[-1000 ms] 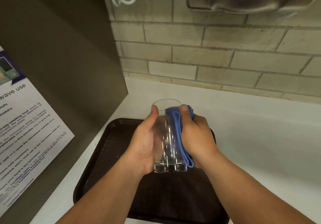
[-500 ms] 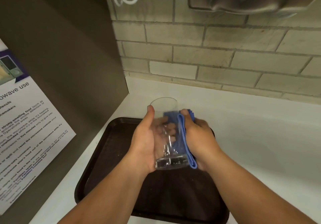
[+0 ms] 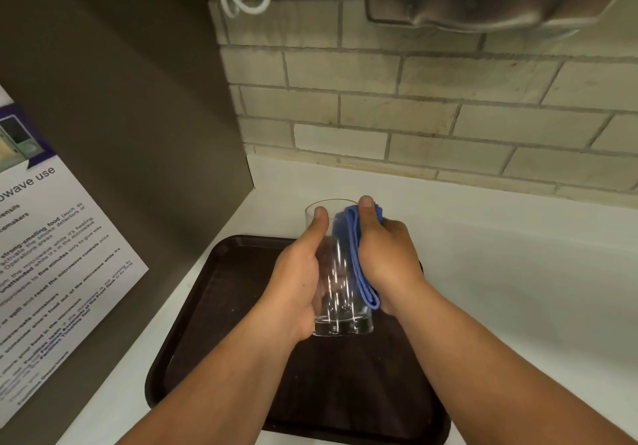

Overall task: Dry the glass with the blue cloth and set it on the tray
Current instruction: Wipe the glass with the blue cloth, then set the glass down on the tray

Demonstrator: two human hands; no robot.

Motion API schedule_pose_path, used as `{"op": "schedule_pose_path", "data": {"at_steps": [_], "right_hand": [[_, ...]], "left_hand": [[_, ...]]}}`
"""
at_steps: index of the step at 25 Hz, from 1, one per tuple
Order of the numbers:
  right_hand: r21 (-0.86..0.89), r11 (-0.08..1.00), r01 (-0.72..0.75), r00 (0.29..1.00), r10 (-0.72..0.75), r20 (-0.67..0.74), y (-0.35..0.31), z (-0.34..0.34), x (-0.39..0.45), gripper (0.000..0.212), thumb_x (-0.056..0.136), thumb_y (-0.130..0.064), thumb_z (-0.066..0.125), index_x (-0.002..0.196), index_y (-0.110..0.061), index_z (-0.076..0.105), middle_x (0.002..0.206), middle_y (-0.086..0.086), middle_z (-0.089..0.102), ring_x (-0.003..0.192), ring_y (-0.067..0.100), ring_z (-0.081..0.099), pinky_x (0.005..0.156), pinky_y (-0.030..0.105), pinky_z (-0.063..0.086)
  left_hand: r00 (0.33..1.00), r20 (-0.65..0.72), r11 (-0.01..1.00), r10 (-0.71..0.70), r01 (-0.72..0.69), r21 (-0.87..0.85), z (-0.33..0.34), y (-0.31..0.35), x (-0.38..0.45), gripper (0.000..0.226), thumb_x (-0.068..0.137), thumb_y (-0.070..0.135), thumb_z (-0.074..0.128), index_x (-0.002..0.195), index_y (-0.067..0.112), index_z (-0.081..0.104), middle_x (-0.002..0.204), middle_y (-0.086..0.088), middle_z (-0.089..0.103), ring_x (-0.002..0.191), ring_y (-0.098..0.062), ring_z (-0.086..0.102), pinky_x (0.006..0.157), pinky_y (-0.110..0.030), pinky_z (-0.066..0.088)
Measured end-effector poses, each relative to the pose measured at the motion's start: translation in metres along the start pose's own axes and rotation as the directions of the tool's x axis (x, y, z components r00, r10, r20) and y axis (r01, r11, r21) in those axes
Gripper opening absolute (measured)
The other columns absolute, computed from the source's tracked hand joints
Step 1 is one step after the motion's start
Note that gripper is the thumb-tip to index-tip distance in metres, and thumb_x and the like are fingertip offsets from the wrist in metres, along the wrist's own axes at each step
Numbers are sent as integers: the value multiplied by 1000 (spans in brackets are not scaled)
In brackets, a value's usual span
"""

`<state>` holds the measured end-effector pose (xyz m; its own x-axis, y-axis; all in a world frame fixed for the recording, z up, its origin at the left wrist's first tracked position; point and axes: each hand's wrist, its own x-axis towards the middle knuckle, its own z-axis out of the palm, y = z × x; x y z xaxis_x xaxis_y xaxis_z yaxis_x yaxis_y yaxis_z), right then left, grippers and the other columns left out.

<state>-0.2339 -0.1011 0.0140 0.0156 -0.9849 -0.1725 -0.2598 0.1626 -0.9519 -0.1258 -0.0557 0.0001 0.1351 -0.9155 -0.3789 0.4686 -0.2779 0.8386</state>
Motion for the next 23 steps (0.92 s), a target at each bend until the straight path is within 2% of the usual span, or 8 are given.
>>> {"op": "schedule_pose_path", "data": {"at_steps": [3, 6, 8, 10, 13, 16, 19, 23], "right_hand": [[225, 893, -389, 912, 337, 235, 7, -1, 0, 60, 95, -65, 44, 88, -12, 72, 71, 12, 79, 59, 27, 76, 46, 31, 58], [378, 782, -496, 835, 311, 453, 24, 5, -4, 57, 97, -58, 51, 104, -9, 80, 99, 20, 81, 90, 39, 78, 81, 53, 63], [416, 729, -544, 800, 300, 520, 30, 7, -7, 52, 97, -49, 55, 113, -5, 77, 113, 26, 76, 104, 45, 73, 95, 59, 56], [451, 652, -609, 752, 296, 588, 34, 6, -11, 53, 95, -48, 56, 113, -3, 77, 112, 25, 76, 103, 43, 73, 93, 56, 58], [487, 537, -689, 690, 277, 669, 46, 6, -18, 55, 86, -55, 64, 103, -6, 82, 107, 19, 79, 92, 36, 77, 79, 48, 61], [554, 485, -676, 713, 244, 657, 61, 1, -25, 64, 83, -61, 66, 101, -2, 82, 112, 24, 76, 96, 40, 76, 80, 48, 61], [707, 400, -583, 804, 159, 573, 73, -19, -23, 72, 73, -55, 73, 109, 7, 76, 117, 34, 71, 102, 46, 73, 83, 53, 59], [856, 211, -472, 858, -117, 501, 59, -42, -17, 89, 71, -58, 78, 139, -3, 60, 147, 28, 55, 133, 46, 55, 111, 61, 40]], "left_hand": [[993, -86, 990, 79, -88, -107, -5, -3, 11, 76, 78, 74, 65, 122, 12, 67, 86, -15, 85, 84, -36, 83, 66, -48, 67], [966, -95, 960, 242, -252, -118, -9, -7, 13, 92, 66, 78, 73, 129, 13, 64, 90, -19, 83, 89, -40, 81, 77, -55, 67], [925, 45, 926, 376, -375, -34, -15, -10, 13, 96, 54, 74, 90, 121, 10, 66, 90, -15, 81, 82, -32, 80, 70, -45, 67], [847, 194, 842, 495, -523, 133, -24, -8, 16, 76, 56, 52, 100, 112, 12, 68, 89, -6, 79, 79, -24, 77, 68, -34, 63], [790, 239, 749, 565, -612, 253, -37, 2, 20, 58, 62, 28, 93, 114, 17, 69, 93, 3, 79, 85, -18, 78, 75, -29, 62], [769, 185, 746, 612, -639, 185, -57, 10, 25, 58, 64, 19, 89, 116, 24, 65, 93, 5, 77, 81, -13, 77, 72, -26, 61], [780, 72, 755, 622, -621, 211, -81, 1, 31, 61, 59, 19, 91, 113, 33, 64, 96, 5, 76, 84, -14, 77, 74, -27, 62], [838, 25, 800, 544, -528, 285, -103, -27, 34, 73, 52, 23, 96, 115, 33, 62, 112, -7, 70, 104, -23, 77, 84, -37, 64]]}}
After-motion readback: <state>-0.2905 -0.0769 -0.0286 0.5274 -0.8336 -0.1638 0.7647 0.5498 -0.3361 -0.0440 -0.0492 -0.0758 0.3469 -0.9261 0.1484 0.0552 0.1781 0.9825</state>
